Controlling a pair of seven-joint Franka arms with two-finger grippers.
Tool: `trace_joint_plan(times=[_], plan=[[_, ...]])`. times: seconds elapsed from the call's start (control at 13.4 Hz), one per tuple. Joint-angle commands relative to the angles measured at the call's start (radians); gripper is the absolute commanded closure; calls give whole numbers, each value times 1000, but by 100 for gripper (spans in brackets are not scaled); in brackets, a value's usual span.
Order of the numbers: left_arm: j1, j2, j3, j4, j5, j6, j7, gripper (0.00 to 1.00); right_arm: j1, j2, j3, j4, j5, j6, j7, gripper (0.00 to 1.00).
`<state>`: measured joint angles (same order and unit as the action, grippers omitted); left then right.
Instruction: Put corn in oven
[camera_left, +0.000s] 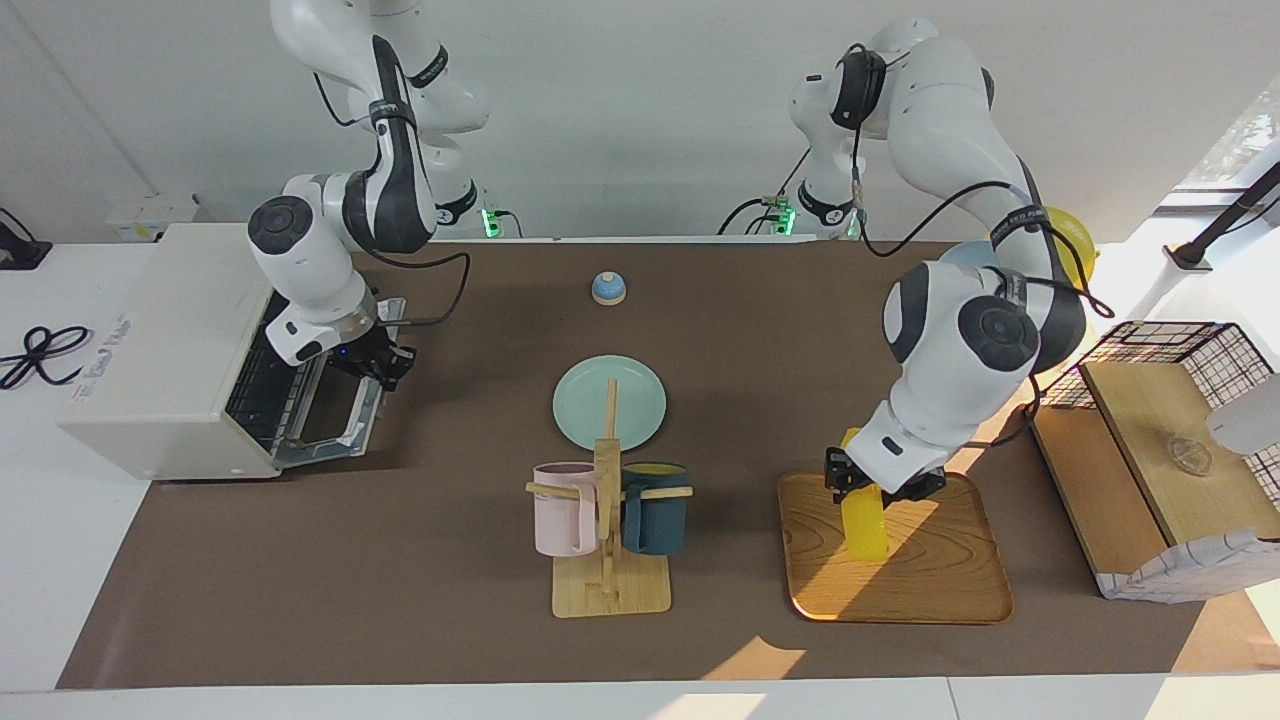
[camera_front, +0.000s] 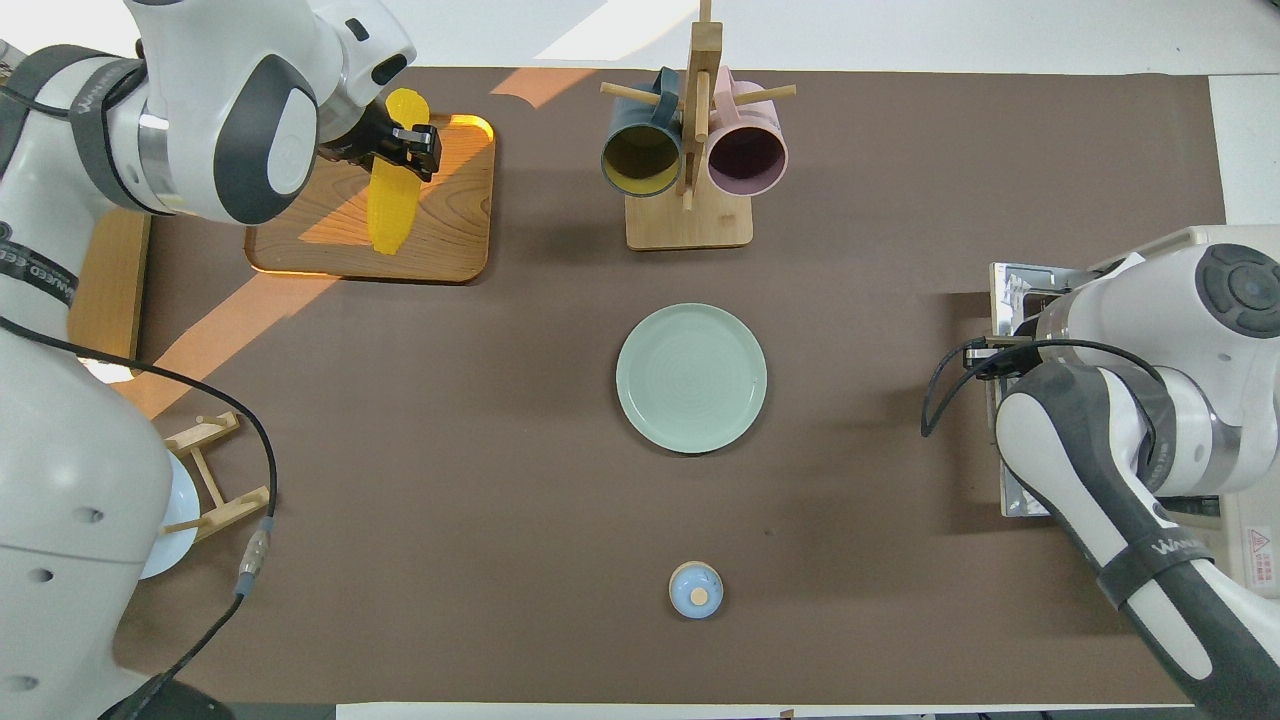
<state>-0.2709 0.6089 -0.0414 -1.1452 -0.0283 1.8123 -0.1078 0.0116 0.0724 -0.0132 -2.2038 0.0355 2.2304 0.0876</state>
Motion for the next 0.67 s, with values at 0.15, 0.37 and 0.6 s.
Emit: trace_joint_plan(times=[0.15, 0.37, 0.6], plan=[[-117, -308, 12, -416, -75, 42, -165, 100, -5, 38, -16, -22, 55, 61, 12, 100], [-244, -371, 14, -581, -75, 213, -301, 100, -1, 38, -14, -21, 55, 61, 15, 100], [-347, -376, 11, -691, -76, 419, -432, 100, 24, 59, -14, 54, 55, -7, 17, 57]])
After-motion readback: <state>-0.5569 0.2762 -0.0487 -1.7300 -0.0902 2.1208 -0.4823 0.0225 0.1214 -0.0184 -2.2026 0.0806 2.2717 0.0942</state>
